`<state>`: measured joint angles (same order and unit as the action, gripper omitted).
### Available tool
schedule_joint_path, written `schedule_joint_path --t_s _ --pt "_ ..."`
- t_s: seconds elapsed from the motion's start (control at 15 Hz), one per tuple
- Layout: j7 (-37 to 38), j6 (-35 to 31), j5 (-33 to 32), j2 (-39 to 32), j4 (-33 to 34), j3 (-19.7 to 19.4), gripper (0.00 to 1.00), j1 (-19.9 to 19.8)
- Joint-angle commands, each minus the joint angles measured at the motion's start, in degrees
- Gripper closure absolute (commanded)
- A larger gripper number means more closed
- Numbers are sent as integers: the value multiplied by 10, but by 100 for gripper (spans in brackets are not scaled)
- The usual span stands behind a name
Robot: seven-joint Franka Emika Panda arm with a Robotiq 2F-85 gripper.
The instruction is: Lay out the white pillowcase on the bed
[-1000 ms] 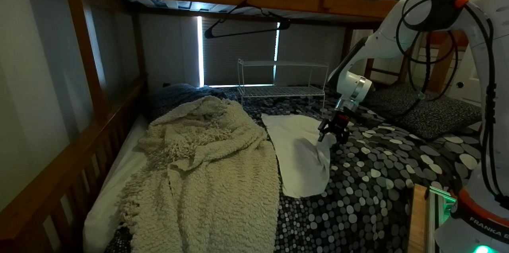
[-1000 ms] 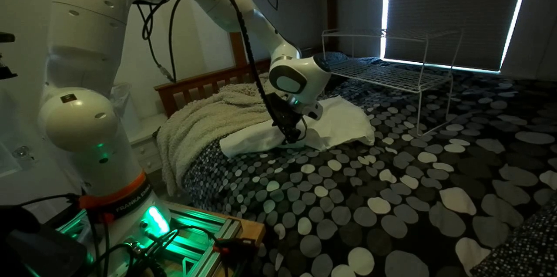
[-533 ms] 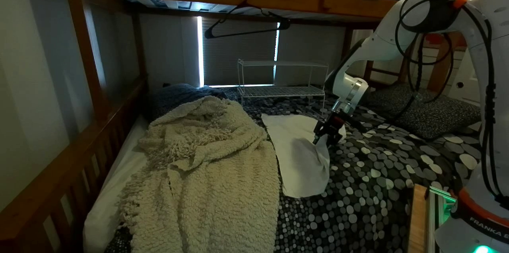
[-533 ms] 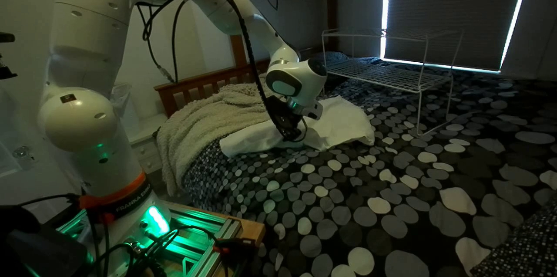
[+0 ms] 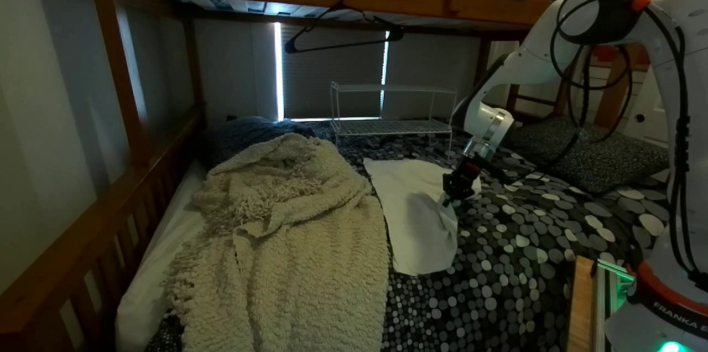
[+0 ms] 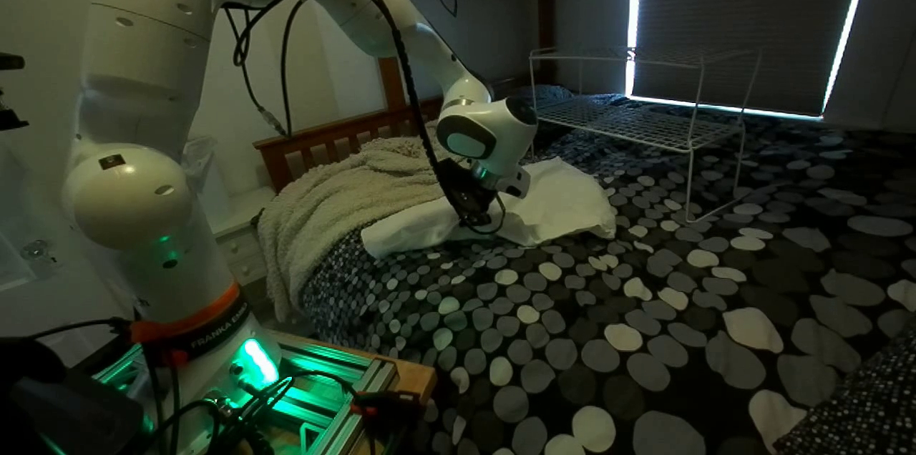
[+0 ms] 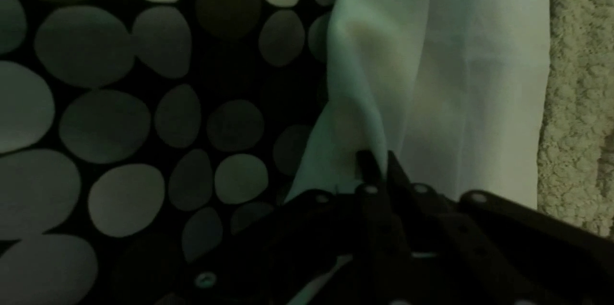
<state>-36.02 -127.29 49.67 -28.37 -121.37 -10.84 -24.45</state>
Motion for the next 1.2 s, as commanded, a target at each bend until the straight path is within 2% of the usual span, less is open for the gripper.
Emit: schedule_joint_path --t_s 0.0,0.27,0.53,0.73,0.8,1.13 --pt "21 8 -41 24 -16 -9 100 8" --pt "140 28 -154 49 8 -26 99 26" --pt "253 82 -231 69 53 -18 99 40" --pt "310 116 -244 72 96 -9 99 52" --pt "275 96 -228 70 79 -7 97 42" --pt "299 106 -233 70 98 -6 97 50"
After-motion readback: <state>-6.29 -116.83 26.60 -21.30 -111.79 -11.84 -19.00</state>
